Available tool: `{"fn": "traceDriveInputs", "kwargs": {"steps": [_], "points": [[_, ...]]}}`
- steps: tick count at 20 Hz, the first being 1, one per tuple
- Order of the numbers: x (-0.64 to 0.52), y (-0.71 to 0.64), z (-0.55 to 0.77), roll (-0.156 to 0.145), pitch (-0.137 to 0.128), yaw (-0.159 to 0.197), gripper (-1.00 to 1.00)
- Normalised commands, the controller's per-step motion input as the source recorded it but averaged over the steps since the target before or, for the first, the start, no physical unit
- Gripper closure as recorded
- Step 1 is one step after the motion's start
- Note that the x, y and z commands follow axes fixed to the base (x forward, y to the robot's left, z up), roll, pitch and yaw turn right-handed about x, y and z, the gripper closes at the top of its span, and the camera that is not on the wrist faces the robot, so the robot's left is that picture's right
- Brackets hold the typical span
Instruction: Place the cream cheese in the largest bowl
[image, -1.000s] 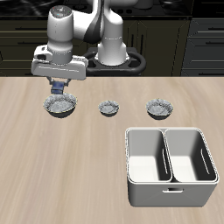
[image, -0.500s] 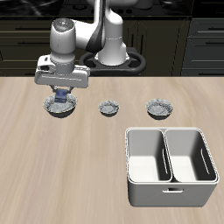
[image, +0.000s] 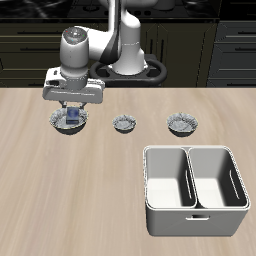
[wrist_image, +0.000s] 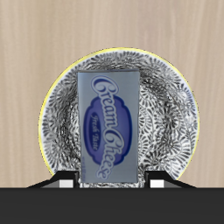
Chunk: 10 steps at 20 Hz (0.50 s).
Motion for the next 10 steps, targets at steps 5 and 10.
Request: {"fn": "traceDriveInputs", "kwargs": {"steps": [5,10], "points": [[-0.01,0.01,0.07,-0.002,-0.009,-0.003,-1.0],[0.0,0.02,0.04,-0.004,-0.007,-0.001,-1.0]]}}
